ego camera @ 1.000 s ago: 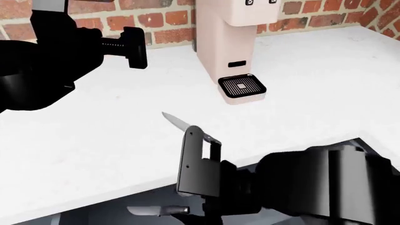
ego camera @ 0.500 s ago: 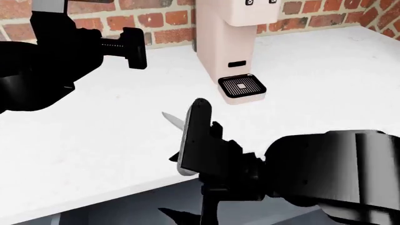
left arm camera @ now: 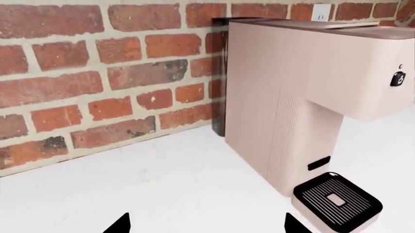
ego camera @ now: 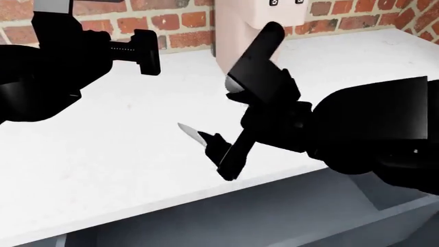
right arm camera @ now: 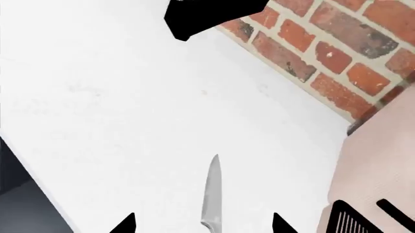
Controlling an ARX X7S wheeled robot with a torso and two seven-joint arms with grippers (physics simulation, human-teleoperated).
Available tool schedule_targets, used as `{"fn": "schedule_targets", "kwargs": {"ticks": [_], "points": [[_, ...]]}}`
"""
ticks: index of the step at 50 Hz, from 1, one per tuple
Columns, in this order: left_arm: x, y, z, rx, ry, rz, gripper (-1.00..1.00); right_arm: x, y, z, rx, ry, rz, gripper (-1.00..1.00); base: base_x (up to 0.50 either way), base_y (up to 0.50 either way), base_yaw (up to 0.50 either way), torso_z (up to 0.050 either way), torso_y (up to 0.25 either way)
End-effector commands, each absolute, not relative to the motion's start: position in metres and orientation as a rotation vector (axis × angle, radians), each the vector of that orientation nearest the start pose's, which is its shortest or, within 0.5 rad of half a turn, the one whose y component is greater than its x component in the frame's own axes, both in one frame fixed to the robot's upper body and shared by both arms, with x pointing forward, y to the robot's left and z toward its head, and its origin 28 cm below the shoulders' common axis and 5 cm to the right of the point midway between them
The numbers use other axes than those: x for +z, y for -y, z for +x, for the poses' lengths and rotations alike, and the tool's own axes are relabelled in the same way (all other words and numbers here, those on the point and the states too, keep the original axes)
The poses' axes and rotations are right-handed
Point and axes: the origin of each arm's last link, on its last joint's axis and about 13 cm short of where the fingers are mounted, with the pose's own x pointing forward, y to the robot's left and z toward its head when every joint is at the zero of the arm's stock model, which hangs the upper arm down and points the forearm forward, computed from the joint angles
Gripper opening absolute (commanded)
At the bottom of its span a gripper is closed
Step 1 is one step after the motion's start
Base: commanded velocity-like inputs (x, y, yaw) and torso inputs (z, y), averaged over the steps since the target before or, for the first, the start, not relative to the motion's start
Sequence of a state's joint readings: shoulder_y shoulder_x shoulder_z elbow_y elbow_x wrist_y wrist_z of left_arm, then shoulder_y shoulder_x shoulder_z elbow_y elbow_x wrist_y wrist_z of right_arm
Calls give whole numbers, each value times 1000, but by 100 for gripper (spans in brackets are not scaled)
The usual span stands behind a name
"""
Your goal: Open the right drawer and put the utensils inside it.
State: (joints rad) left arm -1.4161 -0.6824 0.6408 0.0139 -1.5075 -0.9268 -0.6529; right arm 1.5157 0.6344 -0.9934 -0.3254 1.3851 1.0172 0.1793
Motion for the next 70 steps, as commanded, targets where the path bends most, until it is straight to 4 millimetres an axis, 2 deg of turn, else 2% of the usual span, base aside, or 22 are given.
{"fn": "schedule_targets", "kwargs": {"ticks": [1, 22, 27, 39, 53, 70], "points": [[329, -243, 298, -194, -115, 18, 100, 301, 95, 293, 603, -296, -519, 100, 0, 0, 0, 0, 0], [326, -242, 300, -199, -117, 17, 100, 281, 93, 306, 614, -385, -441, 100, 0, 0, 0, 0, 0], [326, -243, 300, -195, -120, 20, 100, 268, 92, 317, 595, -434, -406, 100, 0, 0, 0, 0, 0], [326, -241, 300, -198, -118, 28, 100, 242, 84, 319, 627, -494, -436, 100, 0, 0, 0, 0, 0], [324, -241, 302, -199, -123, 27, 100, 230, 80, 321, 658, -521, -448, 100, 0, 0, 0, 0, 0], [324, -241, 301, -200, -122, 26, 100, 189, 71, 332, 694, -593, -476, 100, 0, 0, 0, 0, 0]]}}
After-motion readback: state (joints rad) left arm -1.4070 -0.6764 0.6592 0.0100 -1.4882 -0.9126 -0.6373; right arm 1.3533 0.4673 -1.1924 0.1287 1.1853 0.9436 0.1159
